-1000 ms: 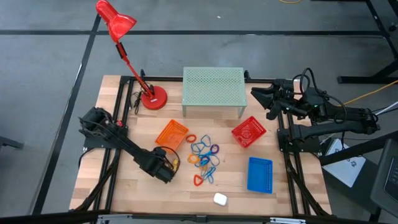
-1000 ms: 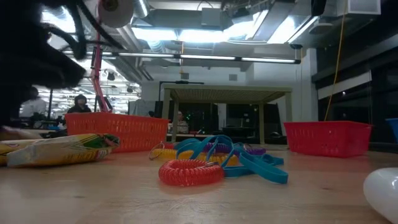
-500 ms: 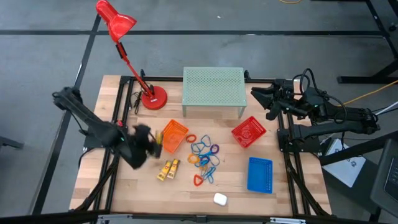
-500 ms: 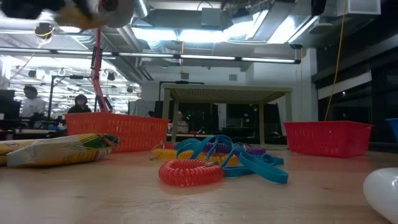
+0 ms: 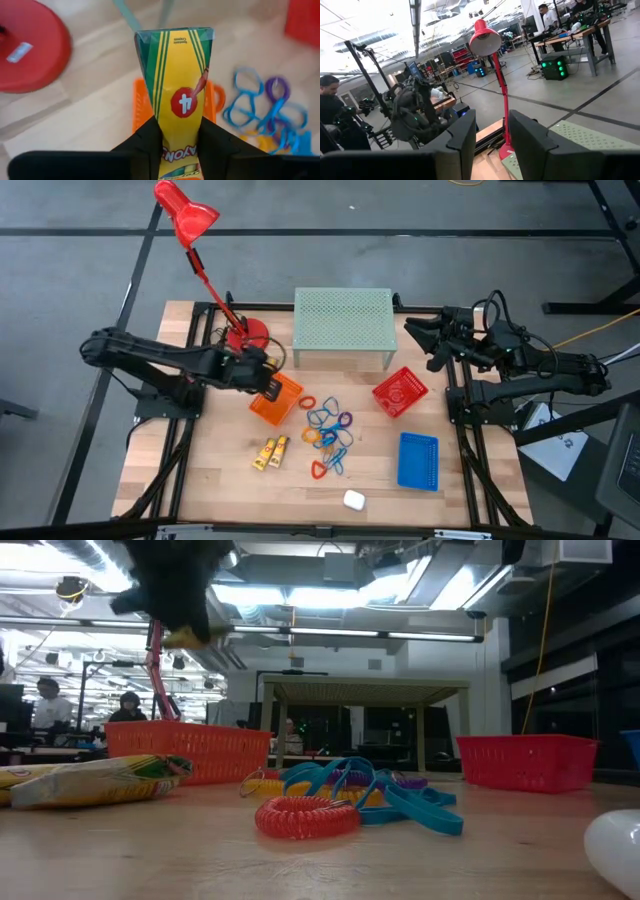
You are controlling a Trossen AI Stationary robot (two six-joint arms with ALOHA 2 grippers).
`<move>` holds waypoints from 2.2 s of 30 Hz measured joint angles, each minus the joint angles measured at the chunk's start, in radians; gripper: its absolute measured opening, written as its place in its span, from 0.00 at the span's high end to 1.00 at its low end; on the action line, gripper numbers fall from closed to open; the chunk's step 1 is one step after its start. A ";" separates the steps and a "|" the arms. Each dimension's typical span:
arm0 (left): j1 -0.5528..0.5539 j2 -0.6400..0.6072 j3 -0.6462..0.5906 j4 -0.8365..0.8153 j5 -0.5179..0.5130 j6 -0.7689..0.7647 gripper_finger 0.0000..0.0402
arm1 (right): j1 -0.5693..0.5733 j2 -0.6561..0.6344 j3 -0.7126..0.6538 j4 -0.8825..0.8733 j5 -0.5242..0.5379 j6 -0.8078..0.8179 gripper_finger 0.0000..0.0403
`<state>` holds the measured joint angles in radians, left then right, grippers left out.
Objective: Pick & Place Office Desk Supplies
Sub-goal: Put the crayon box into the orange bin
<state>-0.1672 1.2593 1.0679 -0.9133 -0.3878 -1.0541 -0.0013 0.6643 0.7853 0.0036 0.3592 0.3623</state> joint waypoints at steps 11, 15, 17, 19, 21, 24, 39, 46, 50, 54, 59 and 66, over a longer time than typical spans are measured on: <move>0.019 0.150 0.000 0.079 0.213 0.073 0.60 | 0.000 0.000 0.000 0.002 -0.001 -0.009 0.71; 0.000 0.141 0.000 0.062 0.198 0.016 0.55 | 0.000 0.000 0.000 0.001 -0.008 -0.010 0.71; -0.013 0.113 0.000 0.063 0.195 -0.025 0.53 | 0.000 0.000 0.000 0.001 -0.008 -0.010 0.71; -0.031 0.070 0.000 0.084 0.171 -0.086 0.52 | 0.000 0.000 0.000 0.001 -0.008 -0.010 0.71; -0.068 0.019 0.001 0.087 0.117 -0.156 0.52 | 0.000 0.000 0.000 0.002 -0.009 -0.010 0.71; -0.150 -0.043 0.002 0.085 0.032 -0.262 0.52 | 0.000 0.000 0.000 0.003 -0.012 -0.010 0.71; -0.502 0.267 0.021 0.225 0.209 -0.635 0.53 | 0.000 0.000 0.000 0.002 -0.011 -0.015 0.71; -0.503 0.392 0.036 0.226 0.347 -0.637 0.53 | 0.000 0.001 0.000 0.001 -0.010 -0.018 0.71; -0.503 0.422 0.037 0.175 0.401 -0.636 0.53 | 0.000 0.002 0.000 0.001 -0.008 -0.018 0.71; -0.491 0.424 0.037 0.154 0.397 -0.634 0.53 | 0.000 0.002 0.000 0.001 -0.009 -0.018 0.71; -0.473 0.424 0.037 0.154 0.361 -0.618 0.52 | 0.000 0.002 0.000 0.002 -0.019 -0.007 0.71; -0.456 0.448 0.036 0.137 0.371 -0.591 0.48 | 0.000 0.002 0.000 0.003 -0.035 -0.006 0.71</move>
<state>-0.6228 1.7071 1.1039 -0.7766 -0.0165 -1.6454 -0.0013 0.6662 0.7853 0.0063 0.3244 0.3561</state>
